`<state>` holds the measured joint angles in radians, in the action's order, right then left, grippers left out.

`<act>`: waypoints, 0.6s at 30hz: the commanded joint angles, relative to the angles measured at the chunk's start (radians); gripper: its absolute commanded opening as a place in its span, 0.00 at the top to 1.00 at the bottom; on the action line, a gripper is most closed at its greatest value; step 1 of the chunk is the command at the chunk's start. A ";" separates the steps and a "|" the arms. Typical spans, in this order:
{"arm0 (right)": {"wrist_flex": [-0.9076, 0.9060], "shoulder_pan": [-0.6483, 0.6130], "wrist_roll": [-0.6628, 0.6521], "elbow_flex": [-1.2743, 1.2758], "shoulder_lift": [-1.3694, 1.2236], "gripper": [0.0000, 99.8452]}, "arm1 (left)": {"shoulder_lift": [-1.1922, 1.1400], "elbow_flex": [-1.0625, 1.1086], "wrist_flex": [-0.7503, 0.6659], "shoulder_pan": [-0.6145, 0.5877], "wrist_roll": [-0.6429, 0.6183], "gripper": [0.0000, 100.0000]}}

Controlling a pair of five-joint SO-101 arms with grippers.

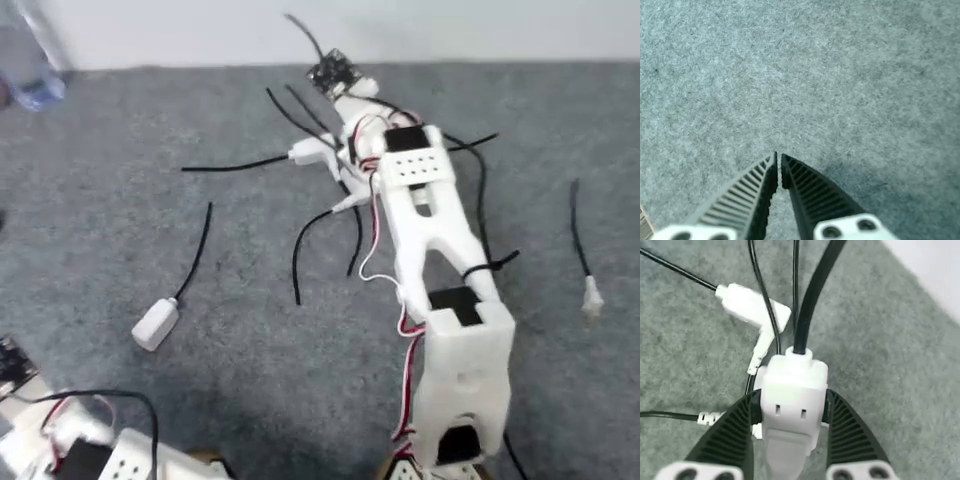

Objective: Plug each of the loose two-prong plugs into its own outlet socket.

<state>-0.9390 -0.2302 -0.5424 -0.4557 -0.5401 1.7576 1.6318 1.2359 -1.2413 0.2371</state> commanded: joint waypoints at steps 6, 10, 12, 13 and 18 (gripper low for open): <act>0.050 0.038 0.038 -0.094 -0.045 0.99 | -0.002 0.010 -0.052 0.006 0.000 0.99; 0.099 0.036 0.038 -0.094 -0.096 0.99 | -0.002 0.012 -0.051 0.006 0.000 0.99; 0.113 0.035 0.035 -0.094 -0.116 0.99 | -0.002 0.012 -0.051 0.006 0.000 0.99; 0.114 0.035 0.037 -0.094 -0.122 0.99 | -0.002 0.012 -0.051 0.006 0.000 0.99; 0.107 0.022 0.038 -0.094 -0.127 0.88 | -0.002 0.012 -0.051 0.006 0.000 0.99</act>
<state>-0.8470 -0.1995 -0.5132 -0.4833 -0.6736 1.7545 1.6487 1.2083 -1.2413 0.2371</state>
